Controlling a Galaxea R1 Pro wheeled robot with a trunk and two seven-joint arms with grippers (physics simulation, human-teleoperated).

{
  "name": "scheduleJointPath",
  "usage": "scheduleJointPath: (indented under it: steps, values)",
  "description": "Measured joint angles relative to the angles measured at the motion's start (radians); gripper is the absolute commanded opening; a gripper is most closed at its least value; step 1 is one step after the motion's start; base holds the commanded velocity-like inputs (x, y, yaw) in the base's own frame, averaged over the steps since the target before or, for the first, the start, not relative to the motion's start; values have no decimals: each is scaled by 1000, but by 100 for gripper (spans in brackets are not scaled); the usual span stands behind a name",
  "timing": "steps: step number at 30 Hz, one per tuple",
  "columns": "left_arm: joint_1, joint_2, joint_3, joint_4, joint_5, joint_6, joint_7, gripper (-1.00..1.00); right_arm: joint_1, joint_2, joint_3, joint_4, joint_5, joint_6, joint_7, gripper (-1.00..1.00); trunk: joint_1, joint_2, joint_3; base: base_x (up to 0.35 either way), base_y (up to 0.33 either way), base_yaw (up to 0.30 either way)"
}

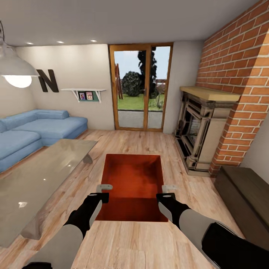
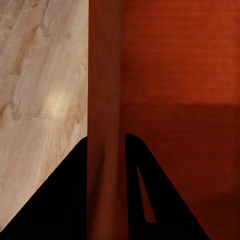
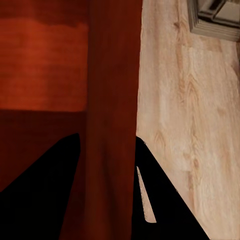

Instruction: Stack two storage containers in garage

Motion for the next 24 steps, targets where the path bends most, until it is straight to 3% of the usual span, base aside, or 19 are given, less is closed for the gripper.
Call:
scheduleJointPath:
  steps: [24]
  values:
    - [0, 0, 0, 3, 1, 0, 0, -100, 0, 1, 1, 3, -1, 1, 0, -100, 0, 0, 0, 0, 0, 300]
